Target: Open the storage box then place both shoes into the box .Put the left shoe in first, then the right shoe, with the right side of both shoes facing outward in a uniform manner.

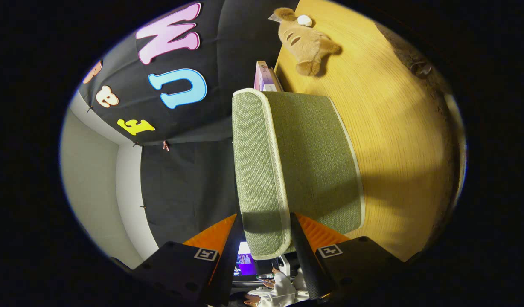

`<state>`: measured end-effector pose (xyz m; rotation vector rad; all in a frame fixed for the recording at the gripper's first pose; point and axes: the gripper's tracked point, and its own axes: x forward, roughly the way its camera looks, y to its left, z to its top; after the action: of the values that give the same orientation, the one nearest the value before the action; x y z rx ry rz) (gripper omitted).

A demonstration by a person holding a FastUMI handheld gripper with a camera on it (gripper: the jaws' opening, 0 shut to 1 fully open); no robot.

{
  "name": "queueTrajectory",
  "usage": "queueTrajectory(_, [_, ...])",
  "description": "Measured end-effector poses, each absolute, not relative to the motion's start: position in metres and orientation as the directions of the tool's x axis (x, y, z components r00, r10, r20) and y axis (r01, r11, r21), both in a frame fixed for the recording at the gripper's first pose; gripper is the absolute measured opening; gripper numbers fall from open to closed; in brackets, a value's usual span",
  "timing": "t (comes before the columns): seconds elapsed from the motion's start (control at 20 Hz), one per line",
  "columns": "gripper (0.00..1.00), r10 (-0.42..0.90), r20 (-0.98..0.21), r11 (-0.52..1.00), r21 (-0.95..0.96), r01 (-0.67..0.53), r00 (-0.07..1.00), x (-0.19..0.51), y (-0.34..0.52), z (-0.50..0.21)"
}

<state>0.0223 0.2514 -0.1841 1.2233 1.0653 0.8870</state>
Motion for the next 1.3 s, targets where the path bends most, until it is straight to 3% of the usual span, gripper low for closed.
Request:
queueTrajectory(0.05, [0.69, 0.947, -0.158, 0.157, 0.987, 0.028, 0.281, 0.023, 0.249, -0.185])
queueTrajectory(0.1, [0.55, 0.95, -0.152, 0.151, 0.988, 0.025, 0.273, 0.021, 0.251, -0.183])
queueTrajectory(0.15, [0.55, 0.952, -0.148, 0.149, 0.989, 0.019, 0.266, 0.018, 0.251, -0.181])
queueTrajectory(0.3, [0.22, 0.937, -0.182, 0.187, 0.982, 0.011, 0.297, 0.016, 0.241, -0.184])
queueTrajectory(0.5, [0.22, 0.948, -0.128, 0.131, 0.991, 0.01, 0.292, 0.008, 0.25, -0.157])
queueTrajectory(0.6, [0.08, 0.937, -0.161, 0.174, 0.985, -0.016, 0.309, 0.01, 0.253, -0.159])
queueTrajectory(0.7, [0.05, 0.934, -0.19, 0.205, 0.979, -0.019, 0.303, 0.011, 0.258, -0.162])
queueTrajectory(1.0, [0.05, 0.931, -0.206, 0.225, 0.974, -0.031, 0.3, 0.006, 0.267, -0.14])
queueTrajectory(1.3, [0.05, 0.935, -0.195, 0.243, 0.961, -0.132, 0.296, 0.005, 0.293, -0.079])
